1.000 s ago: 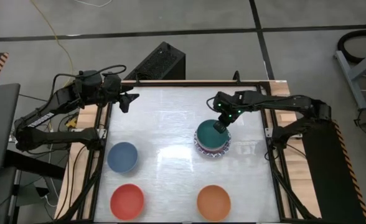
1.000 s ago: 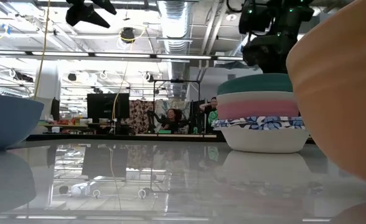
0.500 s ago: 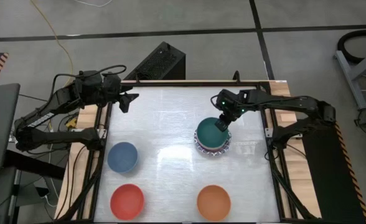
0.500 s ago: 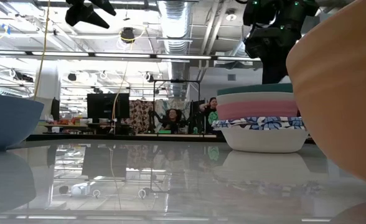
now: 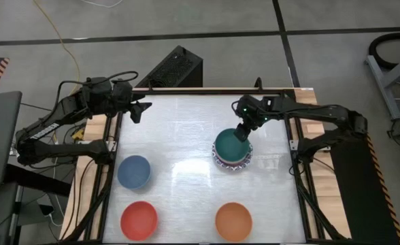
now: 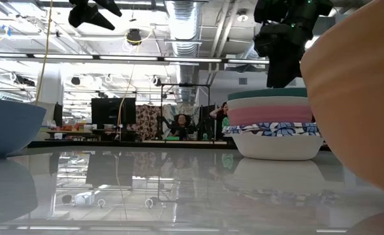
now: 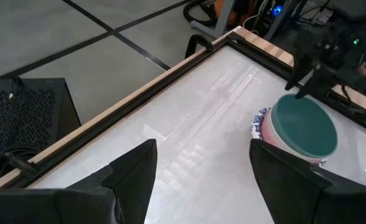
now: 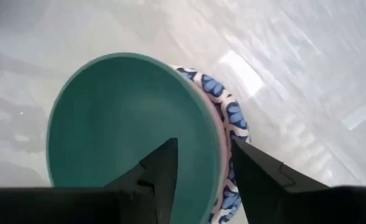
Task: Nest bowls inside each other
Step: Stack the blue bowl on top of the dark green bowl
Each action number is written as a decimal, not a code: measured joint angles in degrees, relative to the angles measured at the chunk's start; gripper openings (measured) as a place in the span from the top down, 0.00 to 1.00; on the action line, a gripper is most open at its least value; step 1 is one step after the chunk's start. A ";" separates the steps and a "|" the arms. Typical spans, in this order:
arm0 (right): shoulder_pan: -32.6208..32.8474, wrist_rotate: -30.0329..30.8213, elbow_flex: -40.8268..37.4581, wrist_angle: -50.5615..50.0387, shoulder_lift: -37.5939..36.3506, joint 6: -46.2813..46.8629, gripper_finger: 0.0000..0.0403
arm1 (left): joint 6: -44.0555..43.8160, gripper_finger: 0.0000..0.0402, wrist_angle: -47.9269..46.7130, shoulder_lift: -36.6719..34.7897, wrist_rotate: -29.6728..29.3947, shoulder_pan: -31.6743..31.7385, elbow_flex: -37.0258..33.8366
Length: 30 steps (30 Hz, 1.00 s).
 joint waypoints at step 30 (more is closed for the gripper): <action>6.19 -0.25 -2.35 16.89 -23.57 -13.55 0.58 | -1.37 0.39 19.16 -0.52 13.78 -2.85 -5.58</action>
